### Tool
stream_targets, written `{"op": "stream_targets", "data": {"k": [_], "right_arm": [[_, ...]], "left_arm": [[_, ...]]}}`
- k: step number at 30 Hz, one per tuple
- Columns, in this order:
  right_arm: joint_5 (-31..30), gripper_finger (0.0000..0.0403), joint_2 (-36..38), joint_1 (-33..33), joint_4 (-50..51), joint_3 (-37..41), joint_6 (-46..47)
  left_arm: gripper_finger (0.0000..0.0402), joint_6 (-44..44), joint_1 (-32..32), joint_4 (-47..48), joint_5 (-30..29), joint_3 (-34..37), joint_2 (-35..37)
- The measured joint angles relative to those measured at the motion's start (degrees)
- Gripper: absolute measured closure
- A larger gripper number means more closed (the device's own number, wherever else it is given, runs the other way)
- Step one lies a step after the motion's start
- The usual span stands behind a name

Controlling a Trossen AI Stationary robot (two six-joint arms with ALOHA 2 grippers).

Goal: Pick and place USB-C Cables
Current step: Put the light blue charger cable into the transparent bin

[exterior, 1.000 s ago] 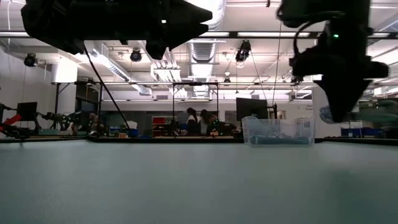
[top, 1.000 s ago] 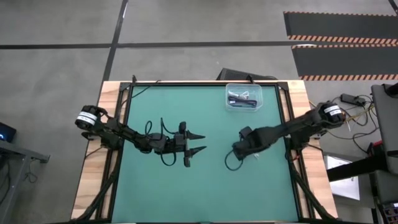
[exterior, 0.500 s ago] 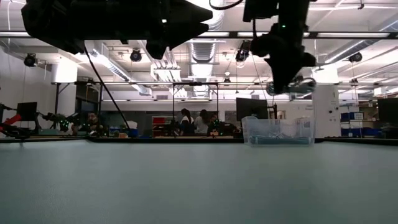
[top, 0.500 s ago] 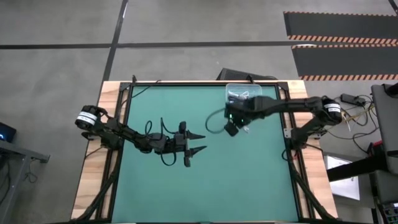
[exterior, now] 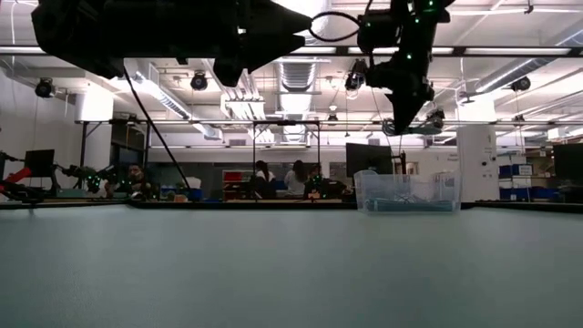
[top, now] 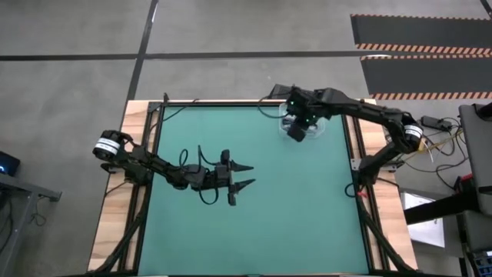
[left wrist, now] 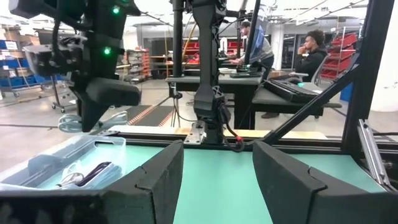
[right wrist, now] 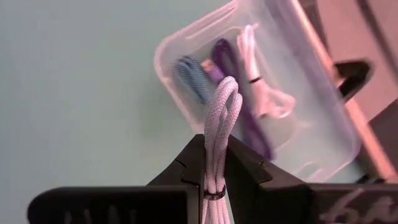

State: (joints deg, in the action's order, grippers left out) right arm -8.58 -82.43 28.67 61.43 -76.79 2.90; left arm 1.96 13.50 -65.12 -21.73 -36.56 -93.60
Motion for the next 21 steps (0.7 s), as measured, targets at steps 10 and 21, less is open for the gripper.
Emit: {"op": "stream_targets", "data": {"k": [10,21], "right_arm": [[4.5,0.0371,-4.2,7.1,-0.4,-0.5,-39.6],[8.0,0.0371,-10.0,12.2,-5.9,-0.5,-53.8]], "left_arm": [[0.0223,0.4,0.0,-0.4,-1.3,-0.3,0.0],[0.0223,0.4,0.0,-0.4,-1.3,-0.3,0.0]]}}
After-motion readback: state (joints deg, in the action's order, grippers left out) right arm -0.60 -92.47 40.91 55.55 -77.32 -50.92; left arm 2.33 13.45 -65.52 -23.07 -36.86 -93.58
